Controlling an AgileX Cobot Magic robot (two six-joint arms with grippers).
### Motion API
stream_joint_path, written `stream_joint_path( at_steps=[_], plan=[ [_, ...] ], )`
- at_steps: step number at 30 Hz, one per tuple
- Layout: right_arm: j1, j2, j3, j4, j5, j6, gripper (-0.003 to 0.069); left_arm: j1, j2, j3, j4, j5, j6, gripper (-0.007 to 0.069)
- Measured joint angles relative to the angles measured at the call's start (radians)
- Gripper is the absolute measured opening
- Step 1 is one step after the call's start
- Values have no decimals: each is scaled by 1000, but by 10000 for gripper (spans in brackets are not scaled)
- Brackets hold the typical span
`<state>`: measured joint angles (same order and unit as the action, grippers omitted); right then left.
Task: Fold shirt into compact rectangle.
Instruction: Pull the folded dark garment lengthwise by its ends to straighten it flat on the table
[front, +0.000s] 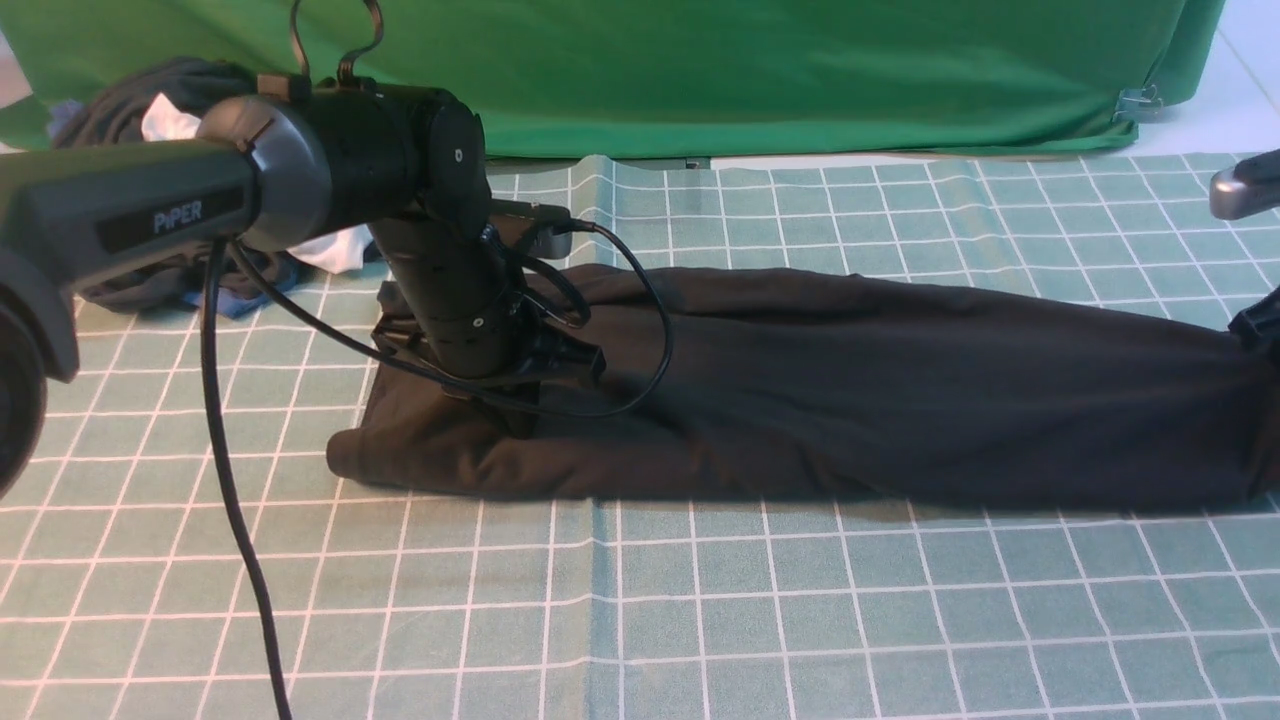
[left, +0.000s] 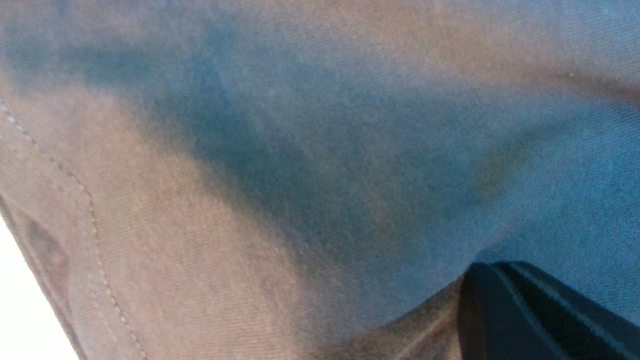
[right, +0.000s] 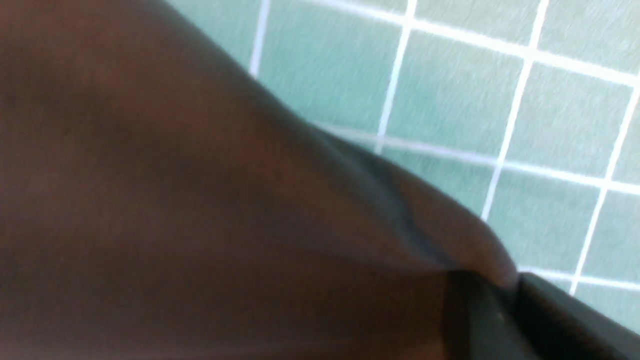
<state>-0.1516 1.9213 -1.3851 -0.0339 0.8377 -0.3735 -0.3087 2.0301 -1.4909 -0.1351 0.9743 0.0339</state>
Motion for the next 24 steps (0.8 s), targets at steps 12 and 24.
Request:
stream_joint_path(
  at_steps=[12,24],
  plan=[
    [-6,-26,-203,-79,259,253,470,76,-212,1,101,105,-93,7],
    [82,-195,-218,146,340,173,98,197,-131,1,51,174,-119,111]
  ],
)
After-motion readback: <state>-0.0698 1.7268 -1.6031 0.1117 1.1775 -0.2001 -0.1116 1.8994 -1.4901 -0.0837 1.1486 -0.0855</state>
